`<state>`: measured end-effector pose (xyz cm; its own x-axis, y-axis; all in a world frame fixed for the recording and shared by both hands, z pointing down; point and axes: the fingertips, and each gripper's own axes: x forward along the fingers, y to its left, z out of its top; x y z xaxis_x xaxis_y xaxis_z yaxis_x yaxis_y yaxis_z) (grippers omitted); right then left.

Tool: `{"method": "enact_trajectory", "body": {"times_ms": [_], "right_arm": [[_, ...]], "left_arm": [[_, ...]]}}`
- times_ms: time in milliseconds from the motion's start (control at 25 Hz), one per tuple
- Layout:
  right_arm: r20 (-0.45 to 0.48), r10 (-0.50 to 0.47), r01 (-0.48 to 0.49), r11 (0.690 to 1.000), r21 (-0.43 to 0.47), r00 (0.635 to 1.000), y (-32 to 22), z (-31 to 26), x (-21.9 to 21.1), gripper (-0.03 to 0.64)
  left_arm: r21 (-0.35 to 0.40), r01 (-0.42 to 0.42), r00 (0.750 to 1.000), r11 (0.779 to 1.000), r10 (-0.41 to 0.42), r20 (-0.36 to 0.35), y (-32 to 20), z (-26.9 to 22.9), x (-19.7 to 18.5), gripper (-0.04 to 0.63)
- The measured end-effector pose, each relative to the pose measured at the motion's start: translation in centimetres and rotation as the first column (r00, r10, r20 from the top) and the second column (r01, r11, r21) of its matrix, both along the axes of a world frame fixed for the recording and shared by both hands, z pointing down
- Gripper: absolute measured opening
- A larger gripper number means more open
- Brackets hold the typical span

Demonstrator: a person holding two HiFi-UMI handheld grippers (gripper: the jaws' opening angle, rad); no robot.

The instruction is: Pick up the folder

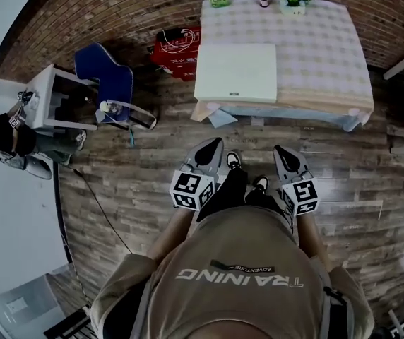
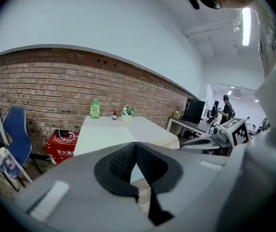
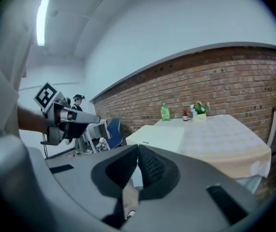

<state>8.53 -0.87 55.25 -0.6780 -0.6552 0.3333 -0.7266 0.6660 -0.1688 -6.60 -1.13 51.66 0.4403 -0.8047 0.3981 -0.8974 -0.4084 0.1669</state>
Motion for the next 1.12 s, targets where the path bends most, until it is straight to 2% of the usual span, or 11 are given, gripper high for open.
{"method": "enact_trajectory", "body": {"times_ms": [160,320,480,600,720,960,1120], "right_arm": [[0.126,0.027,-0.024,0.999,-0.024,0.992,-3.1,-2.6,-1.6,0.011],[0.084,0.037,-0.042,0.997,0.06,0.996,-8.0,-5.7,-3.1,0.011],[0.046,0.058,-0.062,0.994,0.09,0.997,-11.9,-7.5,-4.7,0.011],[0.014,0.086,-0.087,0.996,0.034,0.996,-13.8,-6.3,-5.4,0.011],[0.043,0.139,-0.137,0.989,-0.045,0.989,-15.0,-4.7,-6.1,0.011],[0.026,0.174,-0.172,0.983,-0.064,0.984,-18.0,-3.7,-6.6,0.011],[0.023,0.174,-0.171,0.981,-0.094,0.985,-21.1,-2.5,-5.9,0.011]], "left_arm": [[0.006,0.027,0.999,1.0,-0.026,-0.029,-3.1,0.1,-1.8,0.003],[0.039,0.015,0.998,0.999,-0.012,-0.059,-6.4,-1.0,-3.1,0.003],[0.063,0.013,0.996,0.998,-0.008,-0.087,-10.4,-1.9,-5.3,0.003],[0.061,0.008,0.995,0.998,-0.002,-0.1,-13.5,-1.7,-6.8,0.003],[0.04,-0.018,0.994,0.999,0.022,-0.11,-15.8,-0.6,-7.4,0.003],[0.016,-0.066,0.992,0.998,0.067,-0.11,-19.9,1.0,-7.6,0.003],[-0.018,-0.052,0.994,0.998,0.05,-0.095,-23.1,2.2,-7.8,0.003]]}}
